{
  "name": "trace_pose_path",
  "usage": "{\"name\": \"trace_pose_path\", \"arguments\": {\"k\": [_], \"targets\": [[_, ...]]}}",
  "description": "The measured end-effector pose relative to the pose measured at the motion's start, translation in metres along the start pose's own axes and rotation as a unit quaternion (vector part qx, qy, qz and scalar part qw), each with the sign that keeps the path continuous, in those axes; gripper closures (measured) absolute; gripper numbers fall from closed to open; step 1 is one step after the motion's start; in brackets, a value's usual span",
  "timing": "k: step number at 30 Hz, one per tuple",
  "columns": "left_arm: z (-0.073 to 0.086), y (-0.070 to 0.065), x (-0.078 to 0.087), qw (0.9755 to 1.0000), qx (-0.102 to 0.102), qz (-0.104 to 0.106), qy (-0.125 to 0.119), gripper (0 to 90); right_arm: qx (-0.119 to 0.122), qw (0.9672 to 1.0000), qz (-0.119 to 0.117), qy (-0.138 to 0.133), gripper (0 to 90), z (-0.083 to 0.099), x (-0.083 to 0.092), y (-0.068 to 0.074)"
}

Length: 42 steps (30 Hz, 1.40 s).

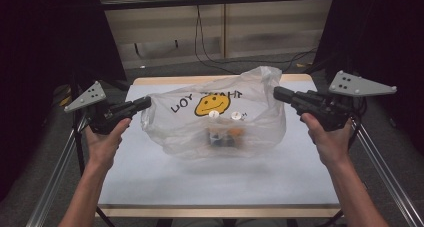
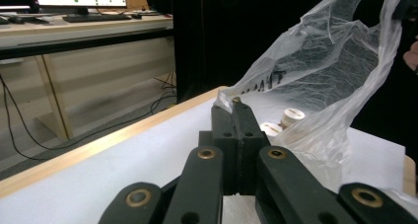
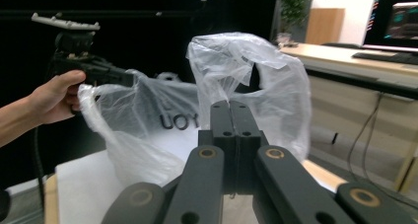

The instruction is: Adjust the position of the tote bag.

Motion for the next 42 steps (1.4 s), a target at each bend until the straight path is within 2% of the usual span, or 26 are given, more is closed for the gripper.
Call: {"name": "trace_pose_path", "arguments": {"k": [6, 9, 11, 13, 16, 17, 20, 23, 26, 29, 30, 31, 34, 38, 41, 42], "targets": [[-0.007, 0.011, 0.0, 1.0, 0.006, -0.005, 0.0, 90.0, 0.003, 0.9994, 0.025, -0.025, 90.0, -0.016, 0.016, -0.018], [-0.009, 0.015, 0.001, 0.9999, 0.008, -0.015, 0.003, 90.0, 0.001, 0.9988, 0.033, -0.037, 90.0, -0.023, 0.022, -0.023], [-0.009, 0.016, 0.001, 0.9999, 0.009, -0.01, 0.001, 90.0, -0.001, 0.9983, 0.039, -0.044, 90.0, -0.027, 0.027, -0.027], [-0.009, 0.017, 0.001, 0.9999, 0.01, -0.01, 0.002, 90.0, -0.005, 0.9978, 0.043, -0.05, 90.0, -0.029, 0.03, -0.03], [-0.01, 0.021, 0.0, 0.9997, 0.01, -0.022, 0.01, 90.0, -0.008, 0.997, 0.054, -0.054, 90.0, -0.033, 0.033, -0.036], [-0.011, 0.022, -0.001, 0.9998, 0.011, -0.015, 0.007, 90.0, -0.009, 0.9967, 0.057, -0.056, 90.0, -0.034, 0.035, -0.038], [-0.012, 0.025, -0.004, 0.9997, 0.015, -0.016, 0.008, 90.0, -0.014, 0.9958, 0.068, -0.059, 90.0, -0.035, 0.037, -0.044], [-0.01, 0.025, -0.008, 0.9997, 0.015, -0.013, 0.013, 90.0, -0.022, 0.9953, 0.074, -0.057, 90.0, -0.031, 0.037, -0.049], [-0.005, 0.024, -0.013, 0.9996, 0.013, -0.012, 0.022, 90.0, -0.02, 0.9955, 0.081, -0.045, 90.0, -0.024, 0.037, -0.052], [-0.001, 0.022, -0.02, 0.9995, 0.013, -0.008, 0.029, 90.0, -0.03, 0.9954, 0.085, -0.035, 90.0, -0.016, 0.036, -0.052], [0.001, 0.023, -0.021, 0.9993, 0.013, -0.014, 0.034, 90.0, -0.031, 0.9952, 0.087, -0.03, 90.0, -0.013, 0.036, -0.053], [0.002, 0.022, -0.023, 0.9994, 0.014, -0.007, 0.031, 90.0, -0.029, 0.9951, 0.09, -0.028, 90.0, -0.011, 0.037, -0.054], [0.008, 0.023, -0.029, 0.9991, 0.015, -0.005, 0.039, 90.0, -0.034, 0.995, 0.092, -0.019, 90.0, -0.002, 0.037, -0.056], [0.014, 0.024, -0.034, 0.9984, 0.015, -0.009, 0.053, 90.0, -0.045, 0.9941, 0.098, -0.013, 90.0, 0.009, 0.038, -0.061], [0.017, 0.025, -0.037, 0.9984, 0.02, -0.006, 0.052, 90.0, -0.048, 0.9938, 0.1, -0.009, 90.0, 0.014, 0.038, -0.064], [0.021, 0.027, -0.039, 0.9982, 0.02, -0.005, 0.056, 90.0, -0.046, 0.9933, 0.106, 0.0, 90.0, 0.02, 0.037, -0.067]]}}
Point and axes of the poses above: each handheld gripper's, and its own axes: x roughly backward along the jaws, z roughly out of its underside, y roughly to its left, the point moved 6 cm from there along -x, roughly forward along the jaws, and after that the axes turned 4 degrees about x, right-handed, at the moved point
